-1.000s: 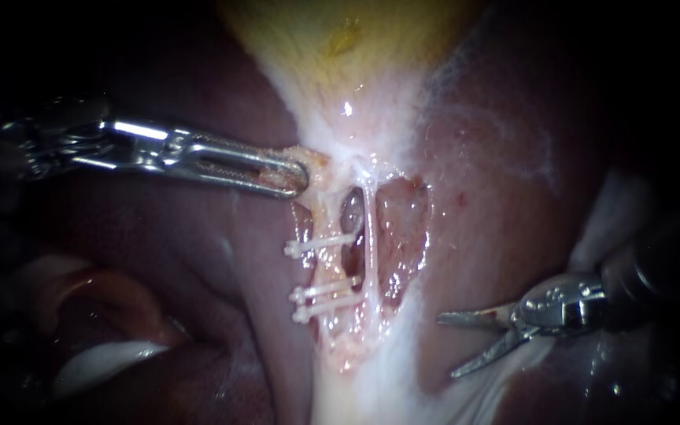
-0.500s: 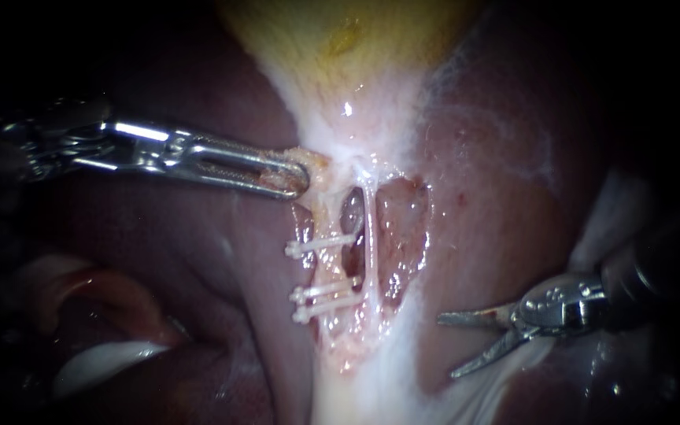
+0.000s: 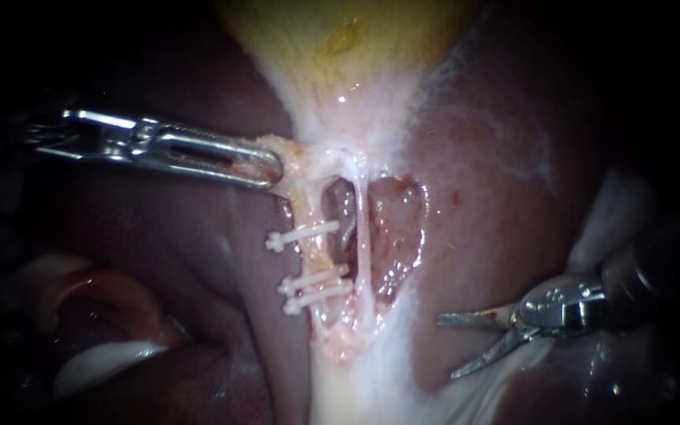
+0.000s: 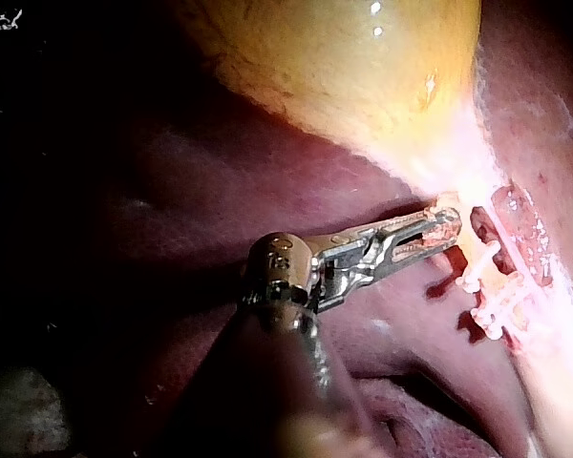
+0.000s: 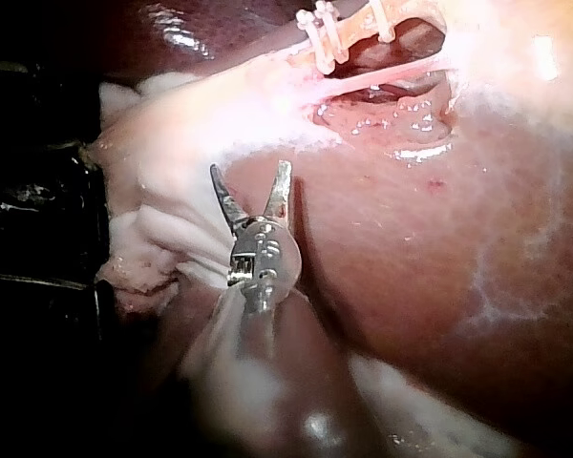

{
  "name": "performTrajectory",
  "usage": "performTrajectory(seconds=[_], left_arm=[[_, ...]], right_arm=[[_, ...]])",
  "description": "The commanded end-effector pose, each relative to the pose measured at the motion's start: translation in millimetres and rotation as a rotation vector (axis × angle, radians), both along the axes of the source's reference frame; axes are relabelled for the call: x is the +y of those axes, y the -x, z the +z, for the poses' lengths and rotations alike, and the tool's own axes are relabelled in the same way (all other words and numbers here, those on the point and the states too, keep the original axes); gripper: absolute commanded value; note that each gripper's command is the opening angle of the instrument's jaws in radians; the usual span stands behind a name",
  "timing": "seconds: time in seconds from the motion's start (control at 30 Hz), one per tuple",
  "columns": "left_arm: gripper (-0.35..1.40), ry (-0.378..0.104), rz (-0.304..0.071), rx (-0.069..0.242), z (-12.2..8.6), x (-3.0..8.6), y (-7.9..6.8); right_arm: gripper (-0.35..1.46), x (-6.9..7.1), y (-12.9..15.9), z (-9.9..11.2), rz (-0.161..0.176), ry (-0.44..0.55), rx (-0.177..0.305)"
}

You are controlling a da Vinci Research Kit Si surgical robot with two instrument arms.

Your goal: Go to the cutting position left tube

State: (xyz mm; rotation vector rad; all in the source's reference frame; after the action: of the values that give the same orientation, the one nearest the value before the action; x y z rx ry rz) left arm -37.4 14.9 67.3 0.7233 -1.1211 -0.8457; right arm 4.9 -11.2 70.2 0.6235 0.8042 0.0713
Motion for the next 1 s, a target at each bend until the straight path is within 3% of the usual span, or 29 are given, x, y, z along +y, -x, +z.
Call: performTrajectory(seconds=[0.03,0.43,0.6,1.0], left_arm=[[-0.20,-0.002,-0.002,-0.003,-0.3,-0.1,0.1],[-0.20,0.004,-0.001,-0.003,-0.4,-0.2,-0.1],[-0.20,0.004,-0.001,-0.003,-0.4,-0.3,-0.2],[-0.20,0.004,-0.001,-0.003,-0.5,-0.4,-0.3]], right_arm=[[1.33,0.0,0.0,0.0,0.000,-0.001,0.000],[1.28,0.7,-0.3,-0.6,0.008,-0.007,0.007],[1.23,2.2,-1.4,-1.7,0.057,-0.036,0.057],[1.19,5.4,-4.4,-2.5,0.122,-0.031,0.072]])
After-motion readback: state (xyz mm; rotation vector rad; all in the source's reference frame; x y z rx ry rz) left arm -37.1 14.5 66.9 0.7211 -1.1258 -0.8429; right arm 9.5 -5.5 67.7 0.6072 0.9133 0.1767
